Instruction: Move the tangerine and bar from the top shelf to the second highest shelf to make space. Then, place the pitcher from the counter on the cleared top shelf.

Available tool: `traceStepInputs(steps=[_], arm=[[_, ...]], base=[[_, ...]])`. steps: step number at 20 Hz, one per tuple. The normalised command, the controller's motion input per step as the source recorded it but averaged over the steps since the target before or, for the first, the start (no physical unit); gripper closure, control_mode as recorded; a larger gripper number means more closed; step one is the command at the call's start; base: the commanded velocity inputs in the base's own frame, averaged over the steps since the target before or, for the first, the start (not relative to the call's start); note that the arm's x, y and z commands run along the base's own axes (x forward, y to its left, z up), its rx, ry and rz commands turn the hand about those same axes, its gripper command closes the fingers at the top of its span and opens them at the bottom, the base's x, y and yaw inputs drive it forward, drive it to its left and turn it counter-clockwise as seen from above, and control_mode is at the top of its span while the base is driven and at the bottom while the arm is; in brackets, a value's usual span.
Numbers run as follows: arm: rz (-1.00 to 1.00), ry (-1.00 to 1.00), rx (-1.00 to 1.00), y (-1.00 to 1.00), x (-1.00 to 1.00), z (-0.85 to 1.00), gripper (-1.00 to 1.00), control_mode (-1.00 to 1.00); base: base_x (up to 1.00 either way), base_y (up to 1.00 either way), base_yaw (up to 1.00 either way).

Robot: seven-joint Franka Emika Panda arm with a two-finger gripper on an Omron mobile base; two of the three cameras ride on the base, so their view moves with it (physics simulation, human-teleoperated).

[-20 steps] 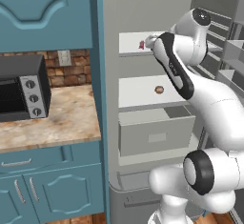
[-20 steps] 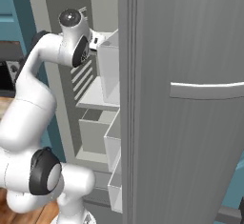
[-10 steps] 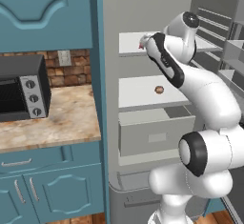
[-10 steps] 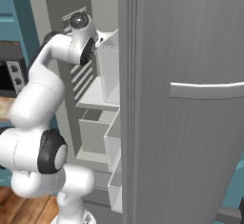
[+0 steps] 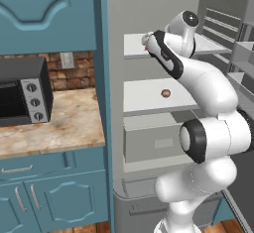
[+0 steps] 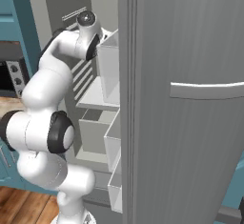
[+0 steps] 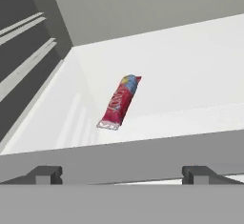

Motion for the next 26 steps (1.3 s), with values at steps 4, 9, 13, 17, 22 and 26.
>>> traceStepInputs(steps=[4,9,13,17,22,26], arm=[[0.03,0.02,0.00,0.00,0.47,-0.07,-1.00,-1.00],[0.03,0.02,0.00,-0.02,0.43,-0.15,-1.00,-1.00],[0.03,0.02,0.00,0.00,0.44,-0.15,-1.00,-1.00],[0.03,0.02,0.00,0.00,0.44,-0.15,-1.00,-1.00],[0.02,0.00,0.00,0.00,0.41,-0.09,-1.00,-1.00],[0.01,0.00,0.00,0.00,0.39,-0.09,-1.00,-1.00]], base=[[0.00,0.00,0.00],[0.00,0.00,0.00],[0.00,0.00,0.00],[0.00,0.00,0.00],[0.00,0.00,0.00],[0.00,0.00,0.00]])
